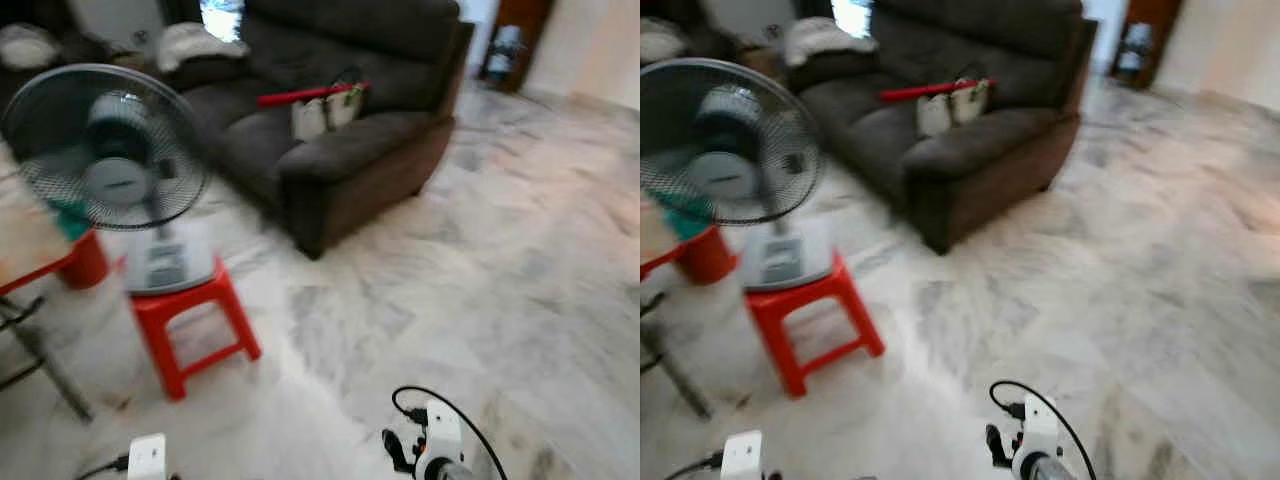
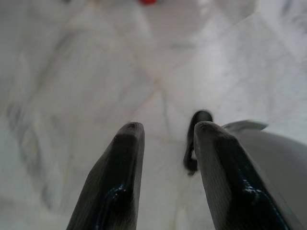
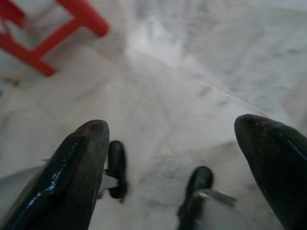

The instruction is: Picking trash to rubbish bin

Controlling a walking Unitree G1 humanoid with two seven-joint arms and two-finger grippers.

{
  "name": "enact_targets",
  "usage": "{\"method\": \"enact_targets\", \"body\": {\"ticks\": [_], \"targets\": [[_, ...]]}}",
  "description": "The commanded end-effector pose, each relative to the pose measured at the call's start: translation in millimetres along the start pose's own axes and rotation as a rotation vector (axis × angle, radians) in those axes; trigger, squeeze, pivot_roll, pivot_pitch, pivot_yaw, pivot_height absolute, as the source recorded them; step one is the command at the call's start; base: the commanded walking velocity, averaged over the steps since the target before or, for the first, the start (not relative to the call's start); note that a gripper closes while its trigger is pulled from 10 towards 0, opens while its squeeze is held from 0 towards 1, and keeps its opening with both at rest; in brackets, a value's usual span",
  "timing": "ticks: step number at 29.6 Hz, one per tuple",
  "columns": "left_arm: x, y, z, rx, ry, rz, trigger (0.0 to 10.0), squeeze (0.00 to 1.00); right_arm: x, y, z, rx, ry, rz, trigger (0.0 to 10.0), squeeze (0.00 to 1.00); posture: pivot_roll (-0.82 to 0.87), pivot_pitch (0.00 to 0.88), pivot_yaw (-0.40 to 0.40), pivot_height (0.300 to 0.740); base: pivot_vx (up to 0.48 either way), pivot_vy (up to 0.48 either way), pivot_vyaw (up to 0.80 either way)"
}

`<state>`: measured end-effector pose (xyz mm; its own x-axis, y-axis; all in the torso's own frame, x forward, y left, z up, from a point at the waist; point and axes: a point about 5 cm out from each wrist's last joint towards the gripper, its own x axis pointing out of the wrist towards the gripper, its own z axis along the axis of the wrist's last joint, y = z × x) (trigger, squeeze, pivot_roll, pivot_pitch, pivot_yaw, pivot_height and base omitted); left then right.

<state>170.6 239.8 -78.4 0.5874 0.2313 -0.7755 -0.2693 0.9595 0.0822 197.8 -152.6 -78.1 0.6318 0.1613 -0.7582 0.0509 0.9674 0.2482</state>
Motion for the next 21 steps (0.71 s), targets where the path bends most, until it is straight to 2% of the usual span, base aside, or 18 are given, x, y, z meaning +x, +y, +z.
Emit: {"method": "enact_targets", "body": {"ticks": [1,21], "targets": [[1.0,0.0,4.3,0.002,-0.006,0.003,10.0,0.0,0.0,0.1,0.3,-0.012,-0.001,0.003,10.0,0.0,0.07,0.047,-0.024,0.728,0.0,0.0,0.8],[1.0,-0.7,4.3,-0.007,-0.007,0.002,10.0,0.0,0.1,1.8,-0.4,-0.022,0.002,0.018,10.0,0.0,0.08,0.046,-0.027,0.728,0.0,0.0,0.8]]}}
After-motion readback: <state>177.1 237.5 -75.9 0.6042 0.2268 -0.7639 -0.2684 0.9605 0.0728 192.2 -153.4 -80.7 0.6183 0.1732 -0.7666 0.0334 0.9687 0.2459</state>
